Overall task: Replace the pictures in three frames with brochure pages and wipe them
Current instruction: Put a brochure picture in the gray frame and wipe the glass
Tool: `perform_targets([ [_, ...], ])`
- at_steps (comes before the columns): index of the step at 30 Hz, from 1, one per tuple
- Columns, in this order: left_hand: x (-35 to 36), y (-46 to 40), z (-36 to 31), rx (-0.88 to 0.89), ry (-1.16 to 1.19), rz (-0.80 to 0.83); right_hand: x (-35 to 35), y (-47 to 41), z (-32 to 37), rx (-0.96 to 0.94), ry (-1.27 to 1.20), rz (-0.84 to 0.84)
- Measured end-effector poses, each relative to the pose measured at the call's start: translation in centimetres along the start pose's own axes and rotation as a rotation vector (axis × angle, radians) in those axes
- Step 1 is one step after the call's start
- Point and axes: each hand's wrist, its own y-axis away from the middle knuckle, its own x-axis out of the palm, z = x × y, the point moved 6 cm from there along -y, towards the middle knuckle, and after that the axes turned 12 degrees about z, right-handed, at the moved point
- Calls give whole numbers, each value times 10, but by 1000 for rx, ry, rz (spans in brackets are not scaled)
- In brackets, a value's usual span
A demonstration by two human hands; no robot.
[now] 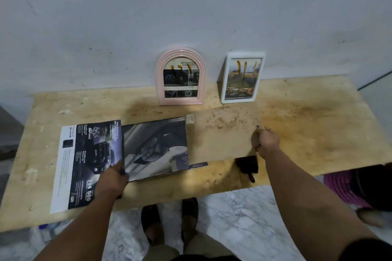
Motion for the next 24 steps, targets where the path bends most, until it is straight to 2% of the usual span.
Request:
perform_targets([
  [4, 0, 1, -1, -41, 2, -9, -31, -14, 11, 12, -16, -90],
  [13, -3, 11, -12, -87, 5, 1, -52, -32, 23, 13, 97, -137],
  [16, -5, 14, -14, -85, -8, 1, -46, -32, 23, -5, 263, -190],
  [19, -6, 14, -14, -76, -9, 4, -24, -17, 21, -43, 576, -260],
  [21, -6, 14, -13, -72, -4, 4, 8, -3, 17, -207, 778, -196],
  [24, -7, 14, -13, -71, -33, -8, 71, 22, 1, -454, 1029, 51],
])
